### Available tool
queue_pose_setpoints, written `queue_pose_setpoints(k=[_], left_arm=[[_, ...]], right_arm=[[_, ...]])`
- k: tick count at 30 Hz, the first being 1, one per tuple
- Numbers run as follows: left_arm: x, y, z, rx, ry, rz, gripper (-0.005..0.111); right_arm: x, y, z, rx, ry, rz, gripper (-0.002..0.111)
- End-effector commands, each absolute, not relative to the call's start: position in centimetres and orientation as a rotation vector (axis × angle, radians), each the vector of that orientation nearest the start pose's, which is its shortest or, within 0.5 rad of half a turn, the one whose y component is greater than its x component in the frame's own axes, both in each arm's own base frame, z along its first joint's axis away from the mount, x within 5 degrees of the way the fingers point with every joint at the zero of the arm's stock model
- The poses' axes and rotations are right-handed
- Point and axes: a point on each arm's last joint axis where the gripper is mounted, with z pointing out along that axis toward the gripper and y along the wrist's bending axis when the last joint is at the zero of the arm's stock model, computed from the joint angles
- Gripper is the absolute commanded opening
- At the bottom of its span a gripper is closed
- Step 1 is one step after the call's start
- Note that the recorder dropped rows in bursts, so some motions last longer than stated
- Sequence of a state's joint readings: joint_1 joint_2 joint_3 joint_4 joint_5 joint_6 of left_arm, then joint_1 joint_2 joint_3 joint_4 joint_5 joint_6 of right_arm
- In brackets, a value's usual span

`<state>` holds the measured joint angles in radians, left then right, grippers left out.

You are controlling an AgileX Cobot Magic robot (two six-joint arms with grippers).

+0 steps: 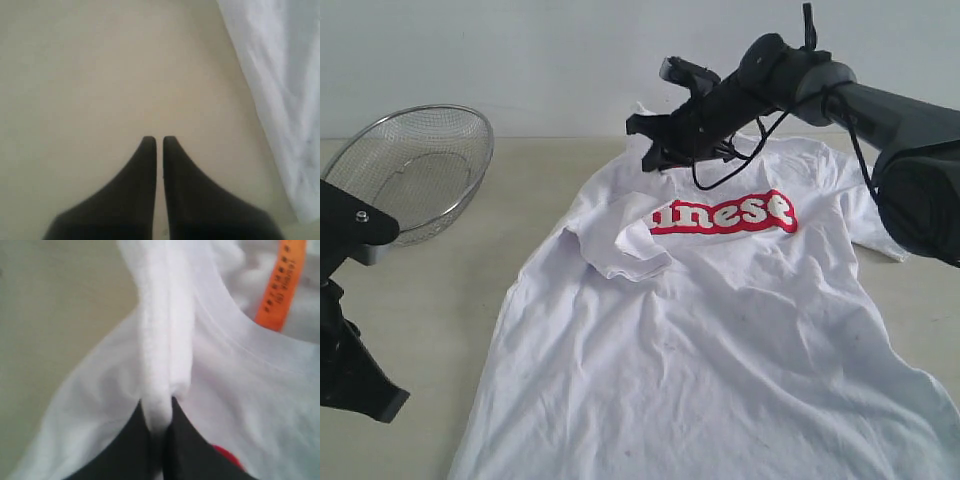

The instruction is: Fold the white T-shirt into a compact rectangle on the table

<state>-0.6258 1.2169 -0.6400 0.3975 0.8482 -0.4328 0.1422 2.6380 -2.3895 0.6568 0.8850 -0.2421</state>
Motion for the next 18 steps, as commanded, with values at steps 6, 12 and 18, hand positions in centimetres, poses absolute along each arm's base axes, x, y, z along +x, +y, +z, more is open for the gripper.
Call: queue_pose_setpoints(k=[6,12,18], left_arm=[[17.3,-9.3,22.0,0.559,2.691,0.223,0.004],[17.3,-9.3,22.0,0.556,2.694,0.219,0.004],[17.3,-9.3,22.0,0.556,2.693,0.218,0.004]], right_arm=[[55.3,14.9,18.0,-0.114,2.283,1.042,0.000],[54.9,16.7,18.6,-0.096,2.237,1.152,0.000],[54.7,17.3,18.9,-0.081,2.214,1.208,0.000]])
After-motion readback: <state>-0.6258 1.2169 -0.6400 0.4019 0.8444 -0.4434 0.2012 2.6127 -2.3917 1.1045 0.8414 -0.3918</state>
